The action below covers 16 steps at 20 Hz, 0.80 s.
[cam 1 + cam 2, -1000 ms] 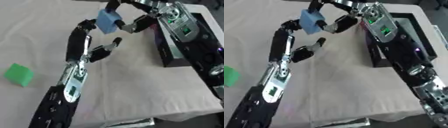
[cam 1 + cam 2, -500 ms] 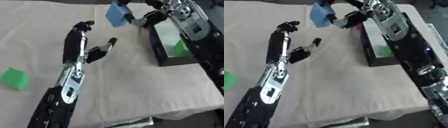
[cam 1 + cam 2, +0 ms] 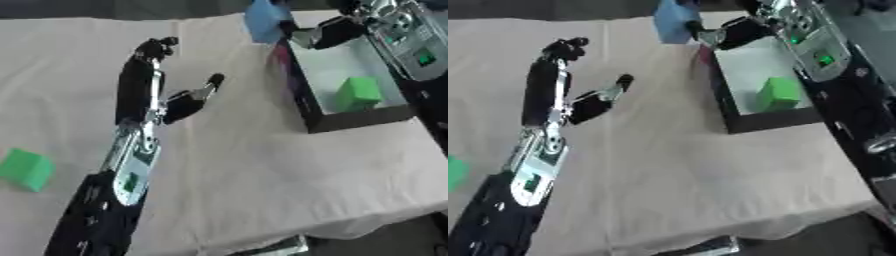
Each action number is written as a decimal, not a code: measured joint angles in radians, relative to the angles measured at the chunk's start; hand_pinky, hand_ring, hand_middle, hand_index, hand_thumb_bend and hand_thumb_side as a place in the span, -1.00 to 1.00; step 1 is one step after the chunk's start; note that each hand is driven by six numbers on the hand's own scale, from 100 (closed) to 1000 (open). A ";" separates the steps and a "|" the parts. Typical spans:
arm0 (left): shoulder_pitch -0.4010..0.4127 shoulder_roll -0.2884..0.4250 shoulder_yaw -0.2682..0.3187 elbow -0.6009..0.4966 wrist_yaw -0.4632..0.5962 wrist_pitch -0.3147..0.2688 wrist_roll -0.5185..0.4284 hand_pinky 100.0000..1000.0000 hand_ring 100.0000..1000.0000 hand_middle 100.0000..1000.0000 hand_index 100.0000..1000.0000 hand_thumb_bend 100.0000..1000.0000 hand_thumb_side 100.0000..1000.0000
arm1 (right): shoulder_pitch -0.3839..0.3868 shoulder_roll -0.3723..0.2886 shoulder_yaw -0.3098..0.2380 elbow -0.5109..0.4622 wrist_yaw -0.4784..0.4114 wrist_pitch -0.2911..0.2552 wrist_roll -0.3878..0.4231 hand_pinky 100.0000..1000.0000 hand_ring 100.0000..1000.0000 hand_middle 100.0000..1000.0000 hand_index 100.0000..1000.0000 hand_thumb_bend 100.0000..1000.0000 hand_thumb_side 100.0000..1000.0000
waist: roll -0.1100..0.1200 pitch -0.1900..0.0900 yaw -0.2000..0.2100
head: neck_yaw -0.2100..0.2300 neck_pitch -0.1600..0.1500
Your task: Pick up the objects with one hand, pass them to the other hand, and then place them into the box on the other side of the table.
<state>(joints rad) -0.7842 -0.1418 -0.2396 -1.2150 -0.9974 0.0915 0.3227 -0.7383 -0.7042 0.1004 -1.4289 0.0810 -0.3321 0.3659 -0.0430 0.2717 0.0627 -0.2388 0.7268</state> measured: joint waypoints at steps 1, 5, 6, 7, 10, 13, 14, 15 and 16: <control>0.002 0.003 0.000 0.000 -0.002 0.000 0.000 0.28 0.26 0.16 0.54 0.22 0.10 | 0.005 -0.006 -0.007 0.008 0.008 -0.002 -0.013 0.87 0.36 -0.30 -0.14 -0.73 -1.00 | 0.001 0.000 -0.003 | 0.000 0.000; 0.003 0.004 0.000 0.000 -0.006 -0.001 0.001 0.28 0.26 0.16 0.54 0.22 0.09 | 0.018 -0.023 -0.029 0.047 0.057 -0.014 -0.068 0.85 0.36 -0.31 -0.14 -0.61 -1.00 | 0.010 0.000 -0.008 | -0.011 -0.001; 0.003 0.004 0.000 0.000 -0.007 -0.002 0.002 0.28 0.26 0.16 0.54 0.22 0.09 | 0.018 -0.023 -0.034 0.058 0.072 -0.018 -0.082 0.84 0.36 -0.31 -0.14 -0.56 -1.00 | 0.011 0.000 -0.008 | -0.016 -0.001; 0.003 0.005 0.000 0.000 -0.007 -0.002 0.002 0.28 0.26 0.16 0.54 0.22 0.09 | 0.019 -0.023 -0.039 0.070 0.087 -0.022 -0.095 0.83 0.35 -0.31 -0.14 -0.53 -1.00 | 0.012 0.000 -0.009 | -0.021 -0.001; 0.006 0.012 0.000 0.000 -0.007 -0.004 0.004 0.27 0.26 0.16 0.54 0.23 0.08 | 0.027 -0.025 -0.052 0.110 0.136 -0.034 -0.138 0.82 0.35 -0.32 -0.14 -0.47 -1.00 | 0.012 -0.002 -0.013 | -0.034 -0.004; 0.010 0.013 0.000 0.000 -0.007 -0.004 0.005 0.27 0.26 0.16 0.54 0.23 0.07 | 0.033 -0.032 -0.066 0.155 0.186 -0.039 -0.180 0.80 0.34 -0.32 -0.14 -0.40 -1.00 | 0.013 -0.007 -0.013 | -0.044 -0.008; 0.010 0.013 0.000 0.000 -0.007 -0.004 0.005 0.27 0.26 0.16 0.54 0.24 0.07 | 0.034 -0.032 -0.070 0.171 0.202 -0.041 -0.194 0.80 0.34 -0.32 -0.15 -0.38 -1.00 | 0.013 -0.007 -0.013 | -0.047 -0.009; 0.010 0.015 0.000 0.000 -0.007 -0.004 0.006 0.27 0.26 0.16 0.54 0.24 0.07 | 0.035 -0.032 -0.075 0.187 0.219 -0.043 -0.207 0.79 0.34 -0.32 -0.15 -0.36 -1.00 | 0.013 -0.007 -0.013 | -0.049 -0.009; 0.010 0.017 0.000 0.000 -0.007 -0.004 0.006 0.27 0.26 0.16 0.54 0.23 0.07 | 0.035 -0.032 -0.079 0.203 0.235 -0.044 -0.222 0.79 0.34 -0.32 -0.15 -0.34 -1.00 | 0.013 -0.007 -0.013 | -0.052 -0.010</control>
<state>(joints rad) -0.7738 -0.1243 -0.2398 -1.2145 -1.0043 0.0876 0.3285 -0.7035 -0.7358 0.0210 -1.2258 0.3162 -0.3757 0.1441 -0.0299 0.2648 0.0497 -0.2911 0.7173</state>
